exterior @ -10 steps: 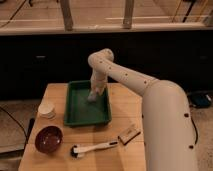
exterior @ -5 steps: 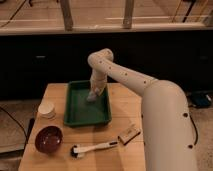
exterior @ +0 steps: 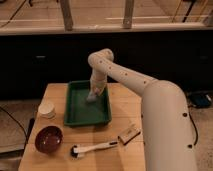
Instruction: Place sponge in tray
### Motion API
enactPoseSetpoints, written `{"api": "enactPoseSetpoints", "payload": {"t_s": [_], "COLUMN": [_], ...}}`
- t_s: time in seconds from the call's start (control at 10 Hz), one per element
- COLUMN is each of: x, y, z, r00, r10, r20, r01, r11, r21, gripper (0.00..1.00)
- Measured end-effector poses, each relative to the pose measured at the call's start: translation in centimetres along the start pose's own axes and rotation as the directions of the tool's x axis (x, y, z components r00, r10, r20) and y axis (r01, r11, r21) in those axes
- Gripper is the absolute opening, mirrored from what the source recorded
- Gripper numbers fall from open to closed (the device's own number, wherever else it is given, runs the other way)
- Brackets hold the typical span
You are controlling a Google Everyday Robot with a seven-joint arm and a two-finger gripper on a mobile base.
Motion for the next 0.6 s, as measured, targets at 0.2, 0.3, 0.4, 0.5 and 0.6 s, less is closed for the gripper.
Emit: {"api": "enactPoseSetpoints", "payload": {"t_s": [0.2, 0.3, 0.4, 0.5, 0.6], "x": [-0.11, -0.18, -0.22, -0.26, -0.32], "y": [-0.22, -0.26, -0.34, -0.42, -0.44], "z": [0.01, 0.07, 0.05, 0.06, 0.11], "r00": [1.0, 1.0, 1.0, 1.0, 1.0], "r10": [-0.008, -0.011, -0.014, -0.017, -0.02], "r20": [0.003, 0.007, 0.009, 0.011, 0.014], "r01": [0.008, 0.011, 0.014, 0.017, 0.02], "r11": [1.0, 1.0, 1.0, 1.0, 1.0], "r21": [0.004, 0.003, 0.004, 0.004, 0.003], "gripper": [0.31, 0.29, 0.28, 0.24, 0.28]}}
